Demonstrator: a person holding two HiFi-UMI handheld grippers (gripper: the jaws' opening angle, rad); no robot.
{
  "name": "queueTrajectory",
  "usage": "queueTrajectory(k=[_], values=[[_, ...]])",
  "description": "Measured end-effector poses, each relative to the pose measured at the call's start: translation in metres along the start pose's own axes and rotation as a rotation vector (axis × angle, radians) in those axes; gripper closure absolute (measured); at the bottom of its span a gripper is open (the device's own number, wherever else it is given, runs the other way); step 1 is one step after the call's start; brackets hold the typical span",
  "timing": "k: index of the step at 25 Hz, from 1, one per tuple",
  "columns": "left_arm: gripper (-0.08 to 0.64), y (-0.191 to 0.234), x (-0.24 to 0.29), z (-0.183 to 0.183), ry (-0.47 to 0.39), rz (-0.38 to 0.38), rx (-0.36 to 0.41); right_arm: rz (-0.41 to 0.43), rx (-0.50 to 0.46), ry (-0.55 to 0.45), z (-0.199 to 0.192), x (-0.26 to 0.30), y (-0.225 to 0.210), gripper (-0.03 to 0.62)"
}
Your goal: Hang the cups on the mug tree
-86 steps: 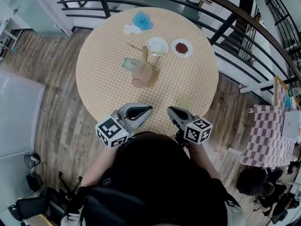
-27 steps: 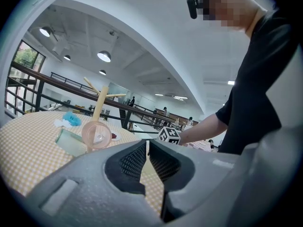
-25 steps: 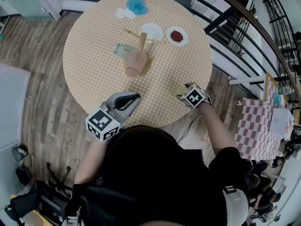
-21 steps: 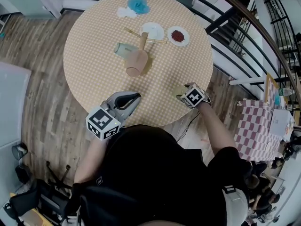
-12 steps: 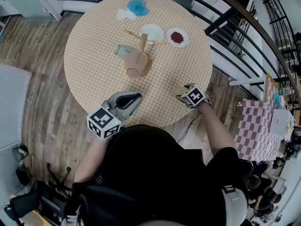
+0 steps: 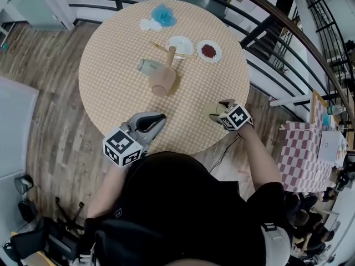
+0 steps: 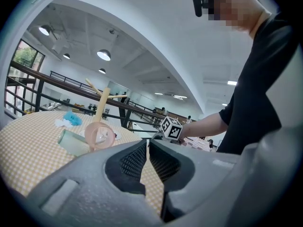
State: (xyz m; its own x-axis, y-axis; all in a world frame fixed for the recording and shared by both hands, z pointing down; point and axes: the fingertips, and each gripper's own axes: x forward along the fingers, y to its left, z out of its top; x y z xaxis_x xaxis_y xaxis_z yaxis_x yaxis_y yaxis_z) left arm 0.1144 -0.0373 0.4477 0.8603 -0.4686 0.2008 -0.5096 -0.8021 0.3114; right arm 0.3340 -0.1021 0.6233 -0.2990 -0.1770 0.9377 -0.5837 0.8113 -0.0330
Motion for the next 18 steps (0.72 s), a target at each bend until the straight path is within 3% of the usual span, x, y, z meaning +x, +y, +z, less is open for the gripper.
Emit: queueTrajectory(k=[18], values=[[0.554,-0.007,-0.008,0.002,0.006,-0.022,0.012,0.073,-0.082,-0.394,0.117,-0.135,0.008,0.268]])
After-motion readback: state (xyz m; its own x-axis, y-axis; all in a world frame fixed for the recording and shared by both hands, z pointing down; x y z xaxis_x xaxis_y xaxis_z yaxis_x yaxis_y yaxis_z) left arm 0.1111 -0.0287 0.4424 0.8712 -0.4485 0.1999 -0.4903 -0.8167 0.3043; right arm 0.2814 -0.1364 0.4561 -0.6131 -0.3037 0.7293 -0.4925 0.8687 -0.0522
